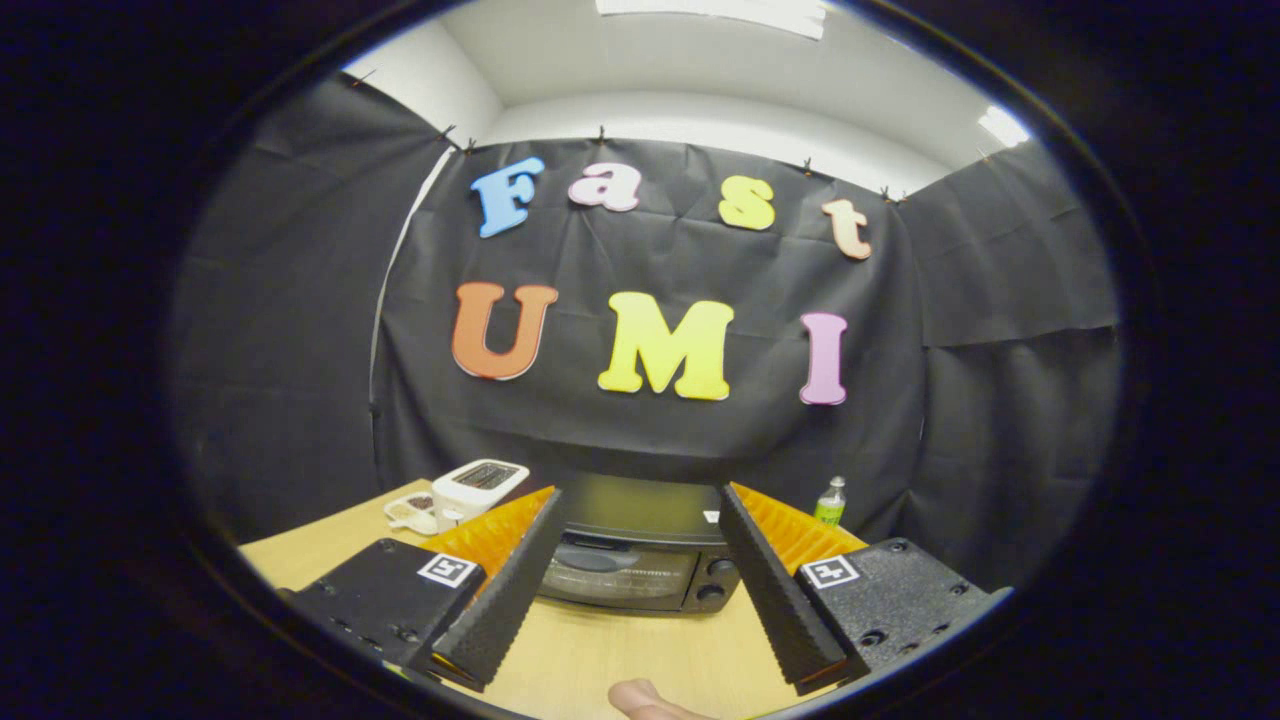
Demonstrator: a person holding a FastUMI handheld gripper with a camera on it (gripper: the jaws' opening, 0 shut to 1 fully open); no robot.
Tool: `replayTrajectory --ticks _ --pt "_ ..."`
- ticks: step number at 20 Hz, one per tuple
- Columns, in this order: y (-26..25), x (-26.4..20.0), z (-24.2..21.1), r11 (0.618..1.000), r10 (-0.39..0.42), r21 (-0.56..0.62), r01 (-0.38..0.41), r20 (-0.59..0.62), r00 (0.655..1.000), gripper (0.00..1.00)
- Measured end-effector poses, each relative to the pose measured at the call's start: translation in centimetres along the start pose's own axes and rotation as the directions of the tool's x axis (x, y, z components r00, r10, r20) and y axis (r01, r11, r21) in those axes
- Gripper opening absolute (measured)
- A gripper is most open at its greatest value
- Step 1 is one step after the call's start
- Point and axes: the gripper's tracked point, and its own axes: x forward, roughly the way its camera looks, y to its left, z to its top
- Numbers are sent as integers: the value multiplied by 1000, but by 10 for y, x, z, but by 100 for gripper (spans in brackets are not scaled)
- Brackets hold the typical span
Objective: Open the toaster oven, put the food inside, and close the toaster oven door.
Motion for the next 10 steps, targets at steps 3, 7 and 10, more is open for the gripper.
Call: replayTrajectory --ticks 3,7,10 --pt "-18 -42 42 998 -43 38 41 57 997 100" --pt "-21 -88 63 997 -46 69 41 67 997 100" --pt "-26 -110 63 994 -28 108 22 52 998 100"
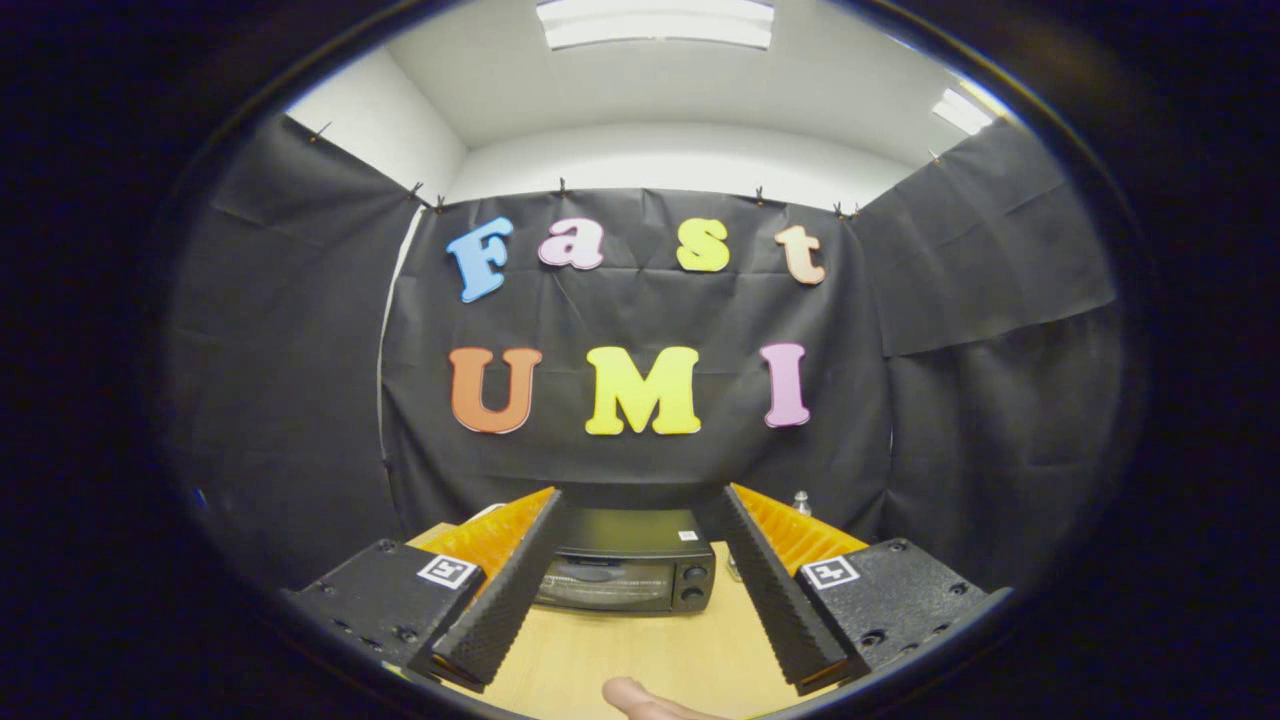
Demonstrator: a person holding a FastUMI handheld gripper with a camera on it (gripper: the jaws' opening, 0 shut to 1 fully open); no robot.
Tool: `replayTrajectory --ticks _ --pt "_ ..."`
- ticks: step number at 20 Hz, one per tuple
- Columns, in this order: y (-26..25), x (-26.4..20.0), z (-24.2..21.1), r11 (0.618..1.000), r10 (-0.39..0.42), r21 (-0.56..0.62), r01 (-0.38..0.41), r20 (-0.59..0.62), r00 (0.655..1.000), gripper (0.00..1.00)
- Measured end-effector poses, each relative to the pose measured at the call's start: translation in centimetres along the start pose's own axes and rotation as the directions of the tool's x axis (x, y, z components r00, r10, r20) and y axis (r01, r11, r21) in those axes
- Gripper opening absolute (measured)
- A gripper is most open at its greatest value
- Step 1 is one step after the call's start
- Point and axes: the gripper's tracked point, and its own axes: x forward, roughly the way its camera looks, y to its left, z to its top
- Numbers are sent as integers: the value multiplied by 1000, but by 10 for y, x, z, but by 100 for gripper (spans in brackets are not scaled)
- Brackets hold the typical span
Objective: Open the toaster oven, put the food inside, and close the toaster oven door.
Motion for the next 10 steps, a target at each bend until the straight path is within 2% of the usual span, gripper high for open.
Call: replayTrajectory --ticks 6,10 --pt "-22 -19 -15 999 -47 3 47 -31 998 100" --pt "-22 -17 -27 999 -29 22 30 -57 998 100"
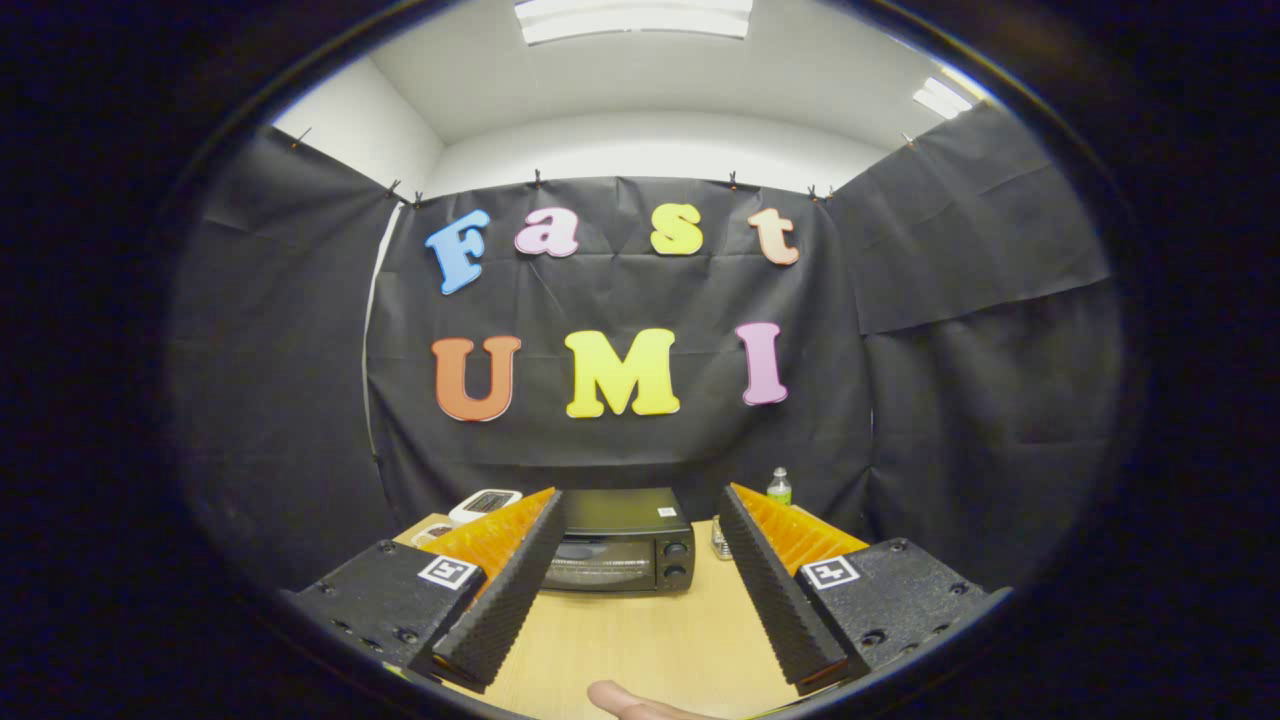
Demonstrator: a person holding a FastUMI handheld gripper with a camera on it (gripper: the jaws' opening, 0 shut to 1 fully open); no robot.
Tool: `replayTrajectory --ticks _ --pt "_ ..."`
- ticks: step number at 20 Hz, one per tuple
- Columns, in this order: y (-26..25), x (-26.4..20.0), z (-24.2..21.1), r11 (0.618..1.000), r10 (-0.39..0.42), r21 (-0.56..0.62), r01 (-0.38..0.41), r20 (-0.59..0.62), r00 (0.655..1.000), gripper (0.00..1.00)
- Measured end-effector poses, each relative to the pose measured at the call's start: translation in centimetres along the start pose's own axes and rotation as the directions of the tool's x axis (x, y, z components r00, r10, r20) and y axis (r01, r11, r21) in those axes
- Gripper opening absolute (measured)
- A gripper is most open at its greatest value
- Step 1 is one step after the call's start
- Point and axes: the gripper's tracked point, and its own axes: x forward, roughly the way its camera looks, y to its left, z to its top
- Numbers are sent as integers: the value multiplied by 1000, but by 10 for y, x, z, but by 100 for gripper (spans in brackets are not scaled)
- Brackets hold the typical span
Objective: Open the toaster oven, put the food inside, and close the toaster oven door.
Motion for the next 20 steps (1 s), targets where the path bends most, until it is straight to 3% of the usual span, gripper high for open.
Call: replayTrajectory --ticks 20 --pt "4 1 -22 999 47 17 -46 -14 999 100"
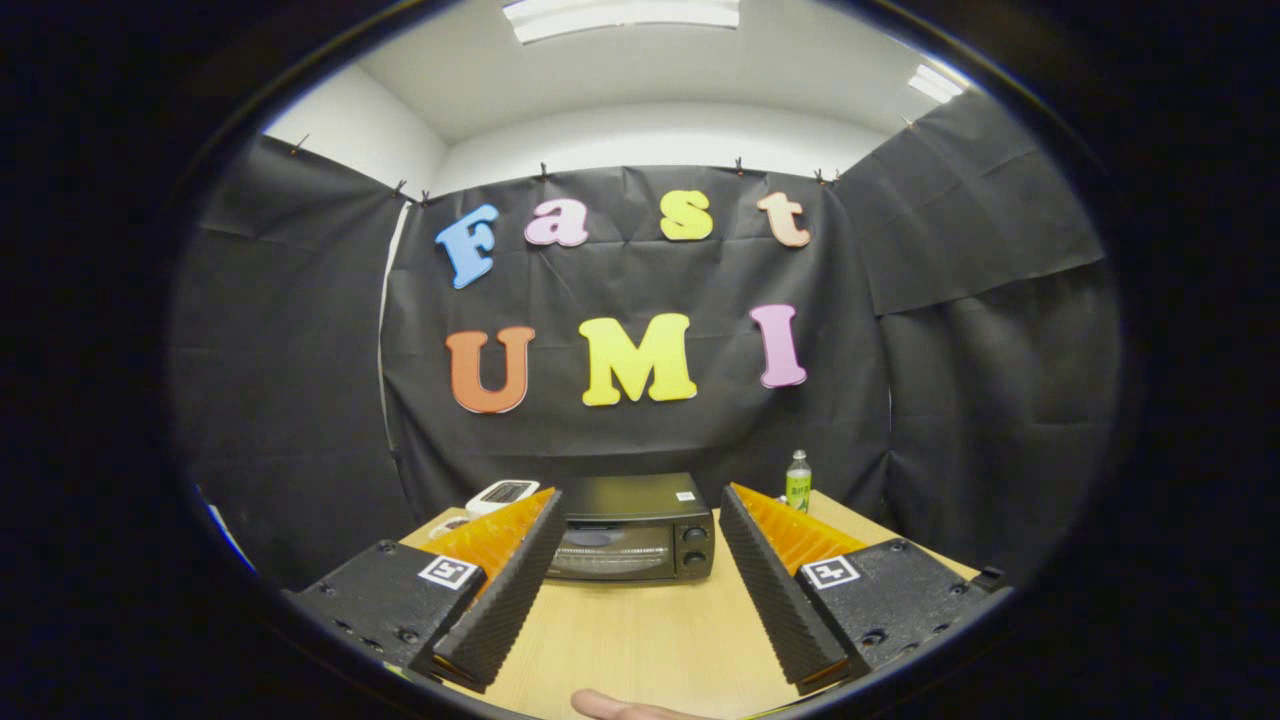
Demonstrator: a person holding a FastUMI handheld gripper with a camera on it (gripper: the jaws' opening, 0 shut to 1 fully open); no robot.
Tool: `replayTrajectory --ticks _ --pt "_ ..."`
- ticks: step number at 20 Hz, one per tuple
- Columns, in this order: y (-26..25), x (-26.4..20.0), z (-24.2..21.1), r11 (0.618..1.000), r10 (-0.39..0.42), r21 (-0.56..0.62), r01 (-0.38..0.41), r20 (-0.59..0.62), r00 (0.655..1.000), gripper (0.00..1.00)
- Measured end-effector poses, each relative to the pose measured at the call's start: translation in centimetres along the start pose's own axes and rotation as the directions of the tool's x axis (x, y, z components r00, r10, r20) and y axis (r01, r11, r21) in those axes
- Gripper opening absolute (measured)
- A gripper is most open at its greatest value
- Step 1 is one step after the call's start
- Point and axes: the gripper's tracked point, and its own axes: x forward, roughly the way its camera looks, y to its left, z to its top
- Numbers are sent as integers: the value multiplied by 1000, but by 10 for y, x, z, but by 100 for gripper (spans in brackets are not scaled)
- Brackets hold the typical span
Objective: Open the toaster oven, put the food inside, and close the toaster oven door.
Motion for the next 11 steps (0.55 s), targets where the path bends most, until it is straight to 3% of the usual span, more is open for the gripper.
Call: replayTrajectory --ticks 11 --pt "-7 6 -20 999 38 8 -38 20 999 100"
